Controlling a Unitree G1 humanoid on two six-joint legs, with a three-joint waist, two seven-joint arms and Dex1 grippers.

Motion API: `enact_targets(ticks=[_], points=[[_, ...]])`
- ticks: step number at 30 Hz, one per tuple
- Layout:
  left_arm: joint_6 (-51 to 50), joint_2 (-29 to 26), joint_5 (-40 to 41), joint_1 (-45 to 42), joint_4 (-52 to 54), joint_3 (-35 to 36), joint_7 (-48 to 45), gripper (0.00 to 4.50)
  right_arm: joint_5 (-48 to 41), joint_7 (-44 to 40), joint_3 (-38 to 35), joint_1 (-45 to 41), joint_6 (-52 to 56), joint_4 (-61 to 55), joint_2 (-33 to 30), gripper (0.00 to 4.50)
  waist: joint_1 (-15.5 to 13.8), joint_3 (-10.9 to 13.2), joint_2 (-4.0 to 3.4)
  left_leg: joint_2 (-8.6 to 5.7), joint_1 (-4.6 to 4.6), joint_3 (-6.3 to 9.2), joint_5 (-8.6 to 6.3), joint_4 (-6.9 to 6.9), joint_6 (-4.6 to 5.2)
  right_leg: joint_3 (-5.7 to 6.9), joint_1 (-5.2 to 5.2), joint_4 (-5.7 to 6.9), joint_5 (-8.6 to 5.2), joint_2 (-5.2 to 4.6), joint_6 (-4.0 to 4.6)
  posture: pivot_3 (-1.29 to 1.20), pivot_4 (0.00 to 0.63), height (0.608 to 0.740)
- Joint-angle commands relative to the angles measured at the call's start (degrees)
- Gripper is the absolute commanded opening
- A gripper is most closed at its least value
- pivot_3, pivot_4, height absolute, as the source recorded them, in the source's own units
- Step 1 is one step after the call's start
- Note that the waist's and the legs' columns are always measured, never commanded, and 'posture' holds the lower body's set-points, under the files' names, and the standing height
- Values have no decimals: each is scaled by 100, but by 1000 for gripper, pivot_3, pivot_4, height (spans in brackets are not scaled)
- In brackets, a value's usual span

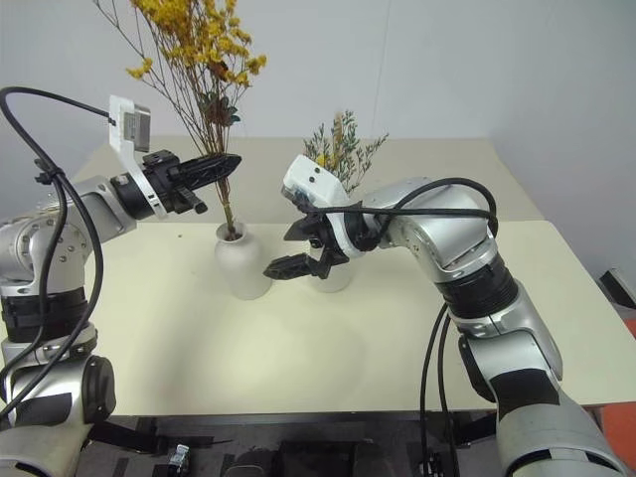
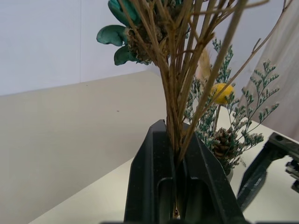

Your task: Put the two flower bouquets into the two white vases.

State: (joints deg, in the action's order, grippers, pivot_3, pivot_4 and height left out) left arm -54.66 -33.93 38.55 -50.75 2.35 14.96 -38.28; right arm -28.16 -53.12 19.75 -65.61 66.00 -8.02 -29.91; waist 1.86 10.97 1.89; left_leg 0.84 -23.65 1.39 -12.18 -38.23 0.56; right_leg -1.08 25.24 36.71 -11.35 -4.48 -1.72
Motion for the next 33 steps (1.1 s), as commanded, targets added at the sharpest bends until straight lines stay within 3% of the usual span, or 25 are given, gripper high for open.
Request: enact_targets(ticks=[1, 33], points=[[223, -133, -4, 37, 146, 21, -63, 28, 74, 186, -151, 48, -174, -348, 32, 4500, 1, 0, 0, 0, 0, 0, 0, 0, 0, 0, 0, 0, 0, 0, 0, 0, 150, 740], [1038, 48, 2, 318, 21, 113, 6, 28, 195, 338, -160, 110, -291, -395, 113, 4500, 32, 0, 0, 0, 1, 0, 0, 0, 0, 0, -1, -3, -1, 0, 0, 0, 150, 740]])
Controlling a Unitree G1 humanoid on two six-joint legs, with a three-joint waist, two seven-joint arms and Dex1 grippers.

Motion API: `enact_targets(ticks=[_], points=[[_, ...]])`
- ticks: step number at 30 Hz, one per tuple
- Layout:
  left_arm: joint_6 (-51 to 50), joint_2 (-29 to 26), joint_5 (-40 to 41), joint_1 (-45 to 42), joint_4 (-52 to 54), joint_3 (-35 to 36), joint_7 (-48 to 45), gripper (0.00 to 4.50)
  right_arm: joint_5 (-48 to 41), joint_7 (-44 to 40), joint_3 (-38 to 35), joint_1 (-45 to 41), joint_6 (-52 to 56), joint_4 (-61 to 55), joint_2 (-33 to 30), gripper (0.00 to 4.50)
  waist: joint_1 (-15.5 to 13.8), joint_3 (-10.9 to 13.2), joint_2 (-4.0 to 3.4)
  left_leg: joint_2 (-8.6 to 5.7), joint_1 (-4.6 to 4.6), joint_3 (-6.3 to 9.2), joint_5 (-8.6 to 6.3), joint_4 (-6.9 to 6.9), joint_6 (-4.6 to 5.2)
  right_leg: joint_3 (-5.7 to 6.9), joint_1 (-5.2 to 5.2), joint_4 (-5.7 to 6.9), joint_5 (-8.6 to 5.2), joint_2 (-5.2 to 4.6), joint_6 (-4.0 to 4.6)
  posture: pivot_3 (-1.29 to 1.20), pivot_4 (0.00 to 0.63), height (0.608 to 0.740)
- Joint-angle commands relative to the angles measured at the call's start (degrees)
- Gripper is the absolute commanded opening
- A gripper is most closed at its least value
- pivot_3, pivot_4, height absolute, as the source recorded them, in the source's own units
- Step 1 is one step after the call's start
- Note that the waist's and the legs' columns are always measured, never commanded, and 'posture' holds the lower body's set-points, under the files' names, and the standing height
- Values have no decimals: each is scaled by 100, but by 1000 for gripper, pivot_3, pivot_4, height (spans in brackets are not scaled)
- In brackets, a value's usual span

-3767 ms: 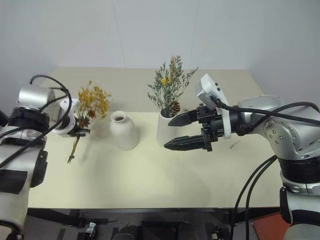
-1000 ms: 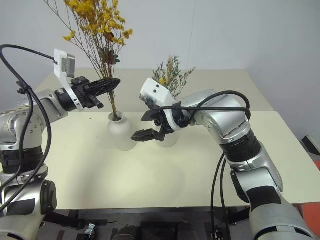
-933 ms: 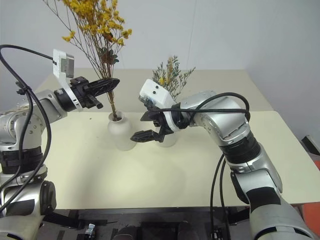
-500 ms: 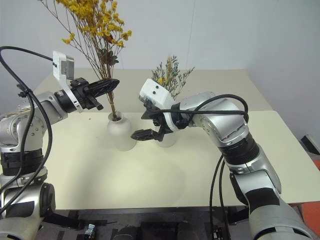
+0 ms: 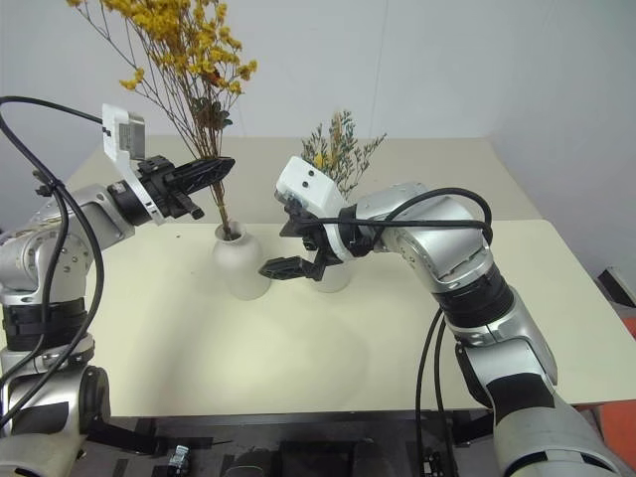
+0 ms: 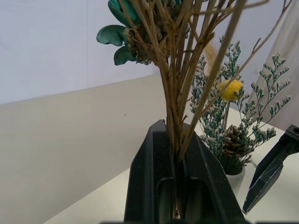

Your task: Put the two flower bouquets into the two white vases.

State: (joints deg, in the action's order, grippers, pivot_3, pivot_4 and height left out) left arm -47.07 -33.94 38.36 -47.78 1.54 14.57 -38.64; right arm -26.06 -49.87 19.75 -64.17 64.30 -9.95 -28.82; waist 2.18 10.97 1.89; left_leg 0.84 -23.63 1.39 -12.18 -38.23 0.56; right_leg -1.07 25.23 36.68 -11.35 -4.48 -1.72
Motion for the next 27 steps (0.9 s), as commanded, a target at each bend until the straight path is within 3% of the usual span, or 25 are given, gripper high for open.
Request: enact_targets(ticks=[1, 14, 24, 27], points=[[320, 82, 36, 24, 97, 171, 69, 28, -20, 15, -163, -33, -115, -210, 6, 4500, -1, 0, 0, 0, 0, 0, 0, 0, 0, 0, 0, 0, 0, 0, 0, 0, 150, 740], [1074, 73, -315, 308, -100, -53, -151, 28, -53, 20, -186, -13, -66, -273, 14, 4500, 2, 0, 0, 0, 0, 0, 0, 2, 0, 0, 0, -1, 0, 0, 0, 0, 150, 740], [1109, 94, -357, 437, -98, -69, -156, 28, -21, 198, -213, 102, -85, -541, 55, 4500, 6, 0, 0, 1, 0, 0, 0, 1, 0, 1, 0, -1, 0, 0, 0, 0, 150, 740], [1024, 31, -315, 450, -81, -102, -261, 784, -21, 222, -204, 114, -94, -536, 49, 4500, 9, 0, 0, 1, 1, 0, 0, 1, 0, 1, 0, 0, 0, 1, 0, 0, 150, 740]])
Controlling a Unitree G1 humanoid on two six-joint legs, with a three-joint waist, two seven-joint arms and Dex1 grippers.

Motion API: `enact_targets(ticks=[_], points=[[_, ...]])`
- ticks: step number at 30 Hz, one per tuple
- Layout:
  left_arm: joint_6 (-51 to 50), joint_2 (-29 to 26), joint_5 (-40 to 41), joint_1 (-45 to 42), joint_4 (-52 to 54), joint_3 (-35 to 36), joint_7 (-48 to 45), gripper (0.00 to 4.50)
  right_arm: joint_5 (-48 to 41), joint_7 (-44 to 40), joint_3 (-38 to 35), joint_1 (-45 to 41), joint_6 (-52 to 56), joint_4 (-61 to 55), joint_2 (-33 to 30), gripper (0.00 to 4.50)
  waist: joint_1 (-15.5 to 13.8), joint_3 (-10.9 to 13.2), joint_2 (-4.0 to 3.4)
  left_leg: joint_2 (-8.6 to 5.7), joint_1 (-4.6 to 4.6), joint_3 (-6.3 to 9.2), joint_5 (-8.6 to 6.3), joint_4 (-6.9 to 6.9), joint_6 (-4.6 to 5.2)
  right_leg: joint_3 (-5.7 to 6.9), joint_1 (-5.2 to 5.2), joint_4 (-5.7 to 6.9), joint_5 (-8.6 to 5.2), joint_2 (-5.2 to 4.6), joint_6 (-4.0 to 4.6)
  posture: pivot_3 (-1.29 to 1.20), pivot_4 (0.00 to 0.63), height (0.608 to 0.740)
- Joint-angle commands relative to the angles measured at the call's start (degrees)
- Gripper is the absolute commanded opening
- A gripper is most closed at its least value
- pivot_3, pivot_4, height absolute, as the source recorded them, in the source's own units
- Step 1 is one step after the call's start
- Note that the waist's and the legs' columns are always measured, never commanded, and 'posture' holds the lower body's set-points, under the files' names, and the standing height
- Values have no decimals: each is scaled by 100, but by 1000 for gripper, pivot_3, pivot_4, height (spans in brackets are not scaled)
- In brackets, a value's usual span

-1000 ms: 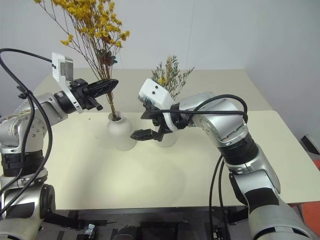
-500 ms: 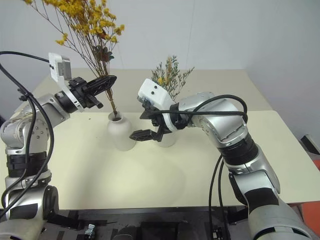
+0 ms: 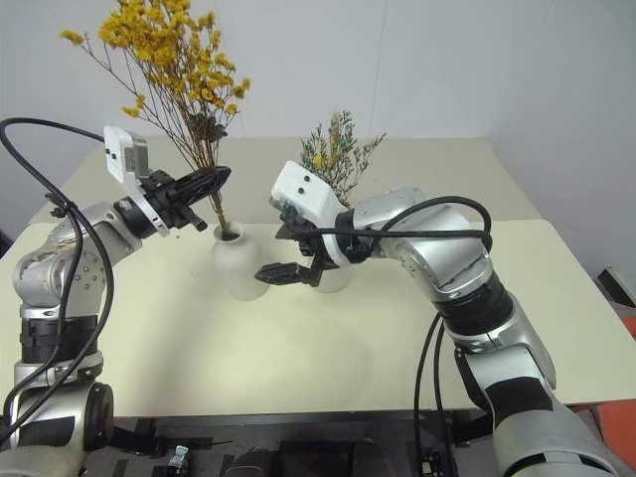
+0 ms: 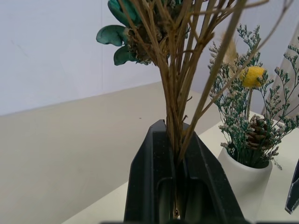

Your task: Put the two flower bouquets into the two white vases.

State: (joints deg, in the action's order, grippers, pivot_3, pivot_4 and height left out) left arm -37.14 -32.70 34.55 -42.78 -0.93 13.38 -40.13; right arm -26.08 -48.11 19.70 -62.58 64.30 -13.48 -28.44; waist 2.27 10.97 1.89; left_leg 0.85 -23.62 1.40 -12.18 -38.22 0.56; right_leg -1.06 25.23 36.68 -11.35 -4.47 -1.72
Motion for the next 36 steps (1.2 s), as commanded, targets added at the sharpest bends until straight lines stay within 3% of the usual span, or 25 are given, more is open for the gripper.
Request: enact_targets(ticks=[1, 12, 23, 36], points=[[15, -113, 72, -44, 176, 11, -142, 1124, -20, 45, -197, -47, -99, -176, 10, 4500, -1, 0, 0, 0, 0, 0, 0, 0, 0, 0, 0, 0, 0, 0, 0, 0, 150, 740], [-237, -393, 297, 93, 383, 54, -442, 4464, -35, 20, -188, -56, -110, -151, -16, 4500, 8, 0, 0, 0, -1, 0, 0, 1, 0, 0, 0, -2, 0, 0, 0, 0, 150, 740], [-979, -1176, 886, 995, 1528, 427, -595, 4464, -34, -85, -148, -26, -144, -212, -104, 4500, 20, 1, -1, 4, 0, 0, 0, 7, 0, 0, 2, -4, -2, 1, 2, 0, 150, 740], [-1398, -1605, 1765, 2431, 2735, 1634, -344, 4464, -9, -254, -114, 67, -252, -247, -191, 4500, 18, 1, -1, 6, 10, -2, 0, 11, 0, 0, -2, -5, -5, 2, 5, 0, 150, 740]])
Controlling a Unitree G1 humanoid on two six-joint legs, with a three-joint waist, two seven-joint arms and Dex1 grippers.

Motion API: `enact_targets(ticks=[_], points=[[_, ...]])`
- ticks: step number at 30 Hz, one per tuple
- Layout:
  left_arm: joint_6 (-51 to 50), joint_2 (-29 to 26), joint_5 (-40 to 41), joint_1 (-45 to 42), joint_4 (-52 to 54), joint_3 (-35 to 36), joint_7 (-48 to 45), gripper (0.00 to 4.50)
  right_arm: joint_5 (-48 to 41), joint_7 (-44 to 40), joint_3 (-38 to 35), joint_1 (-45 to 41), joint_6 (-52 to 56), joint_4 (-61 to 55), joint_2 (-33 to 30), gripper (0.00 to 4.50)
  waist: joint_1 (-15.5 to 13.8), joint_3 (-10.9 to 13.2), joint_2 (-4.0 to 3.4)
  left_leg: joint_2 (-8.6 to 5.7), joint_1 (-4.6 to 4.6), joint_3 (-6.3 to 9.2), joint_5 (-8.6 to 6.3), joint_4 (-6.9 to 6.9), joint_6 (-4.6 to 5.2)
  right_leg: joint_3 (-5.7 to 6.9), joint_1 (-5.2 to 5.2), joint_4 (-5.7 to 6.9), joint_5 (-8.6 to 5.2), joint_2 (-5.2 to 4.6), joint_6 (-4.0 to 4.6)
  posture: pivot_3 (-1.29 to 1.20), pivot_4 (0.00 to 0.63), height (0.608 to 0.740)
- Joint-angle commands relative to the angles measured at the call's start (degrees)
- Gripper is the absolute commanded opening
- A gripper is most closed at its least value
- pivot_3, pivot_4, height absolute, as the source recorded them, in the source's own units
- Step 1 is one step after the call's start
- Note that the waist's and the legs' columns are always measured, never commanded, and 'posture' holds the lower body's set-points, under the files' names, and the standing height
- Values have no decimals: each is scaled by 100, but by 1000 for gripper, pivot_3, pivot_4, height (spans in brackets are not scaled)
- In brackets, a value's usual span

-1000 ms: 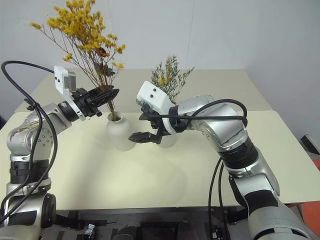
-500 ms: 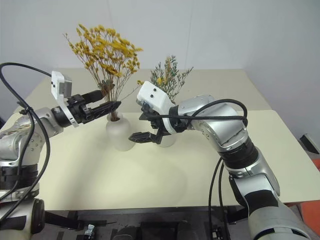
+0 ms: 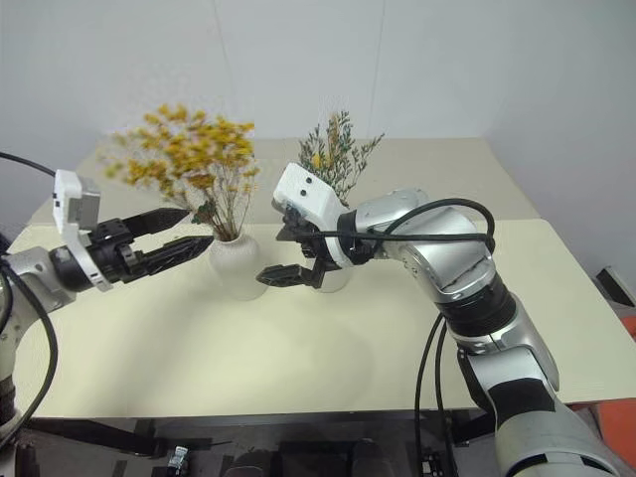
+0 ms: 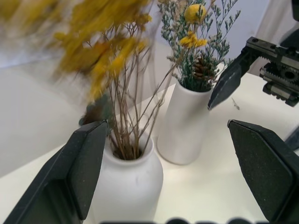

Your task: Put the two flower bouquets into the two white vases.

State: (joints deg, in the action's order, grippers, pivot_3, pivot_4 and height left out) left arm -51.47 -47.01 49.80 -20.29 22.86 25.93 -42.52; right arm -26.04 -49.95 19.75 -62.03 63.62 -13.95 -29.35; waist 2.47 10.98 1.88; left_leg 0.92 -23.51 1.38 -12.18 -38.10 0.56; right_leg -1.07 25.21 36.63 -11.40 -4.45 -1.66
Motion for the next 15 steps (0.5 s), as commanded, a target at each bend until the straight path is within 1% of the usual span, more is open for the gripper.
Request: enact_targets(ticks=[1, 8, 11, 12, 15], points=[[55, -213, 335, 348, 439, 506, -208, 4464, -56, -125, -159, 49, -167, -251, -168, 4500, -3, 0, 0, 0, 2, 0, 0, 1, 0, 0, -1, 0, -1, 0, 1, 0, 150, 740], [325, -507, 420, 1252, 651, 1141, -698, 4464, -312, -74, -624, 325, 172, -508, -531, 4500, -13, 0, 0, 1, 4, -1, 0, 4, 0, 1, -1, -1, -10, 0, 8, 0, 150, 740], [605, -592, 329, 1543, 711, 1434, -954, 4464, -547, -96, -1105, 727, 263, -895, -915, 4500, -52, 0, 1, 4, 4, 0, -1, 10, -1, 6, -4, -10, -14, 1, 7, 0, 150, 740], [656, -620, 315, 1599, 717, 1467, -998, 4464, -628, -104, -1226, 827, 283, -987, -997, 4500, -63, 0, 1, 3, 3, -1, -1, 13, -1, 6, -5, -15, -14, 0, 7, 0, 150, 740], [1235, -522, 43, 1753, 707, 1502, -1217, 4464, -890, -137, -1782, 1330, 180, -1216, -1274, 4500, -102, 0, 1, 5, 4, -5, -1, 18, -1, 7, -8, -35, -14, 1, 5, 0, 150, 740]])
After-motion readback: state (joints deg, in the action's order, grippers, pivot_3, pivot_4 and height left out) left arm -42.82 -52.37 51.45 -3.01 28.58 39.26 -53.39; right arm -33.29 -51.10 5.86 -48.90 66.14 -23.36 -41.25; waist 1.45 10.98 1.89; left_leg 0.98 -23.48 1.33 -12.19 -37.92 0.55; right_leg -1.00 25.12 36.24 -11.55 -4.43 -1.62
